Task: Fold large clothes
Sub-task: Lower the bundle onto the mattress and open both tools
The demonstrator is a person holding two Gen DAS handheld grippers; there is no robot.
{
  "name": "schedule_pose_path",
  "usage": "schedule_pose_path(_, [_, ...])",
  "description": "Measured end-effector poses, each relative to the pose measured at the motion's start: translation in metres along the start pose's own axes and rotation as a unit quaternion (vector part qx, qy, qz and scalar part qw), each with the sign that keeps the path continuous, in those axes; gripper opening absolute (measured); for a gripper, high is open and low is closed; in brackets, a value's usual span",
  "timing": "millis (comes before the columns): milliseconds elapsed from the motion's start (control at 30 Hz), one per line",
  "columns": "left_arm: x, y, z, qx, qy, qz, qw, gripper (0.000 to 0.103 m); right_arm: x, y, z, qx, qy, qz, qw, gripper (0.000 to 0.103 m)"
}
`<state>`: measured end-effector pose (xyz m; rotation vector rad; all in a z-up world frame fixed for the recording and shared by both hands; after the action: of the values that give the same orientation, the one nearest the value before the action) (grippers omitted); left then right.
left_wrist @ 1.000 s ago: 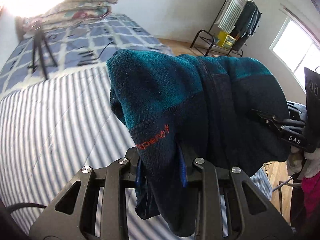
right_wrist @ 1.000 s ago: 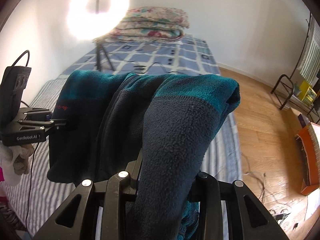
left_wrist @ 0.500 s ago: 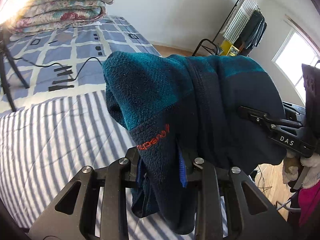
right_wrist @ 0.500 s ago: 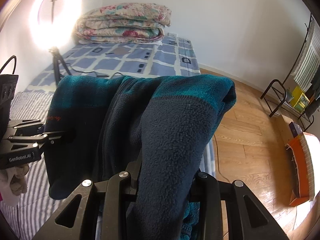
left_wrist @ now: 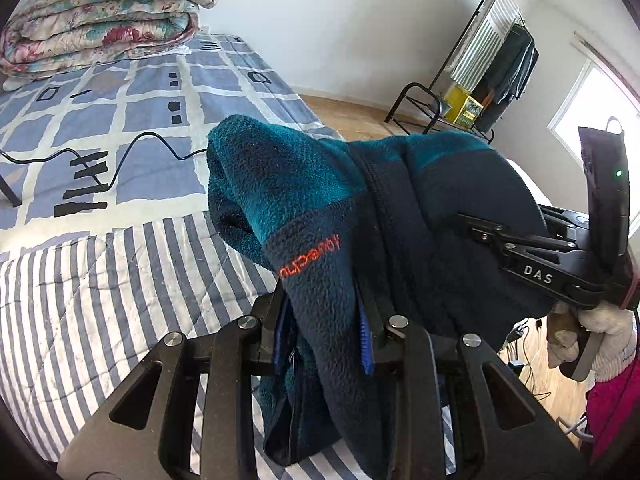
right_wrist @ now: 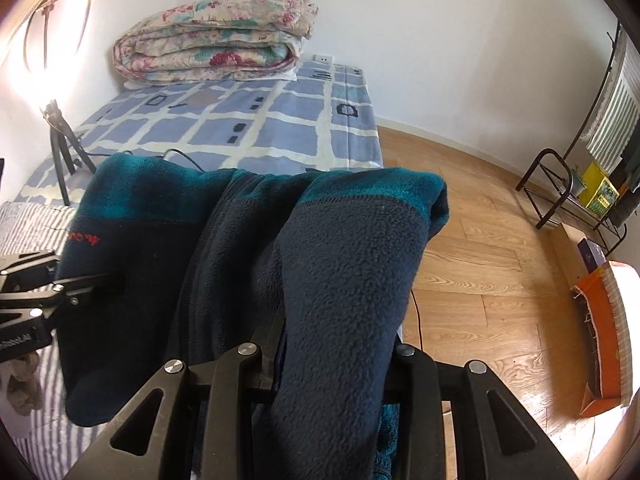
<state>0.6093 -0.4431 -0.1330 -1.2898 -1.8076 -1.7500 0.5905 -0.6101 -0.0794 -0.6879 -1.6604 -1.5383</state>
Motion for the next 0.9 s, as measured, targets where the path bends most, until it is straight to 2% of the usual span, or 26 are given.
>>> schedule_pose_path(200, [-0.017,-0.004,0.011,-0.014,0.023,0.001,0.9996,0.027,-0.018,-0.002,-0.013,-0.005,0.003,-0.003,1.000,0.031])
schedule_pose_path(367, [-0.040,-0.011,0.027,-0.014,0.047,0.024,0.9985,0.027,-0.033,-0.005,-0.023,-0.013,0.003,0.004,1.000,0.032])
schedule_pose_path(533, [-0.048,-0.014,0.032,-0.016,0.054,0.026,0.9981,0.029,-0.043,-0.012,-0.045,-0.047,-0.002,0.013,0.999,0.042])
schedule_pose_path(600, [-0.048,-0.014,0.033,-0.017,0.052,0.028,0.9981,0.032,-0.042,-0.016,-0.056,-0.064,-0.004,0.014,0.998,0.048])
schedule_pose_path(633, [-0.047,-0.014,0.034,-0.016,0.053,0.030,0.9980,0.033,-0.040,-0.018,-0.062,-0.068,-0.021,0.012,0.997,0.052])
schedule_pose_path(700, [-0.044,-0.013,0.039,-0.015,0.067,0.025,0.9973,0.052,-0.038,-0.023,-0.072,-0.076,-0.044,0.014,0.996,0.053])
schedule_pose_path(733, [-0.041,-0.013,0.041,-0.016,0.078,0.021,0.9966,0.055,-0.036,-0.026,-0.078,-0.085,-0.045,0.015,0.995,0.054])
schedule_pose_path(900, [-0.032,-0.018,0.049,-0.020,0.086,0.019,0.9959,0.057,-0.027,-0.038,-0.085,-0.101,-0.056,0.011,0.993,0.057])
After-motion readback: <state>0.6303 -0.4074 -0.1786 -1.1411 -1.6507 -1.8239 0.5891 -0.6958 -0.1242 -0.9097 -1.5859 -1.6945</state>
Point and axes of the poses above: each gripper's, at about its wrist camera, not at the fingertips, and x roughly against the way its jaws point, z to its left, y to its top, the point moved 5 cm from there along -x, roughly the way its jaws point, and after that the axes turned 15 degrees about y, right-handed, at the moved point
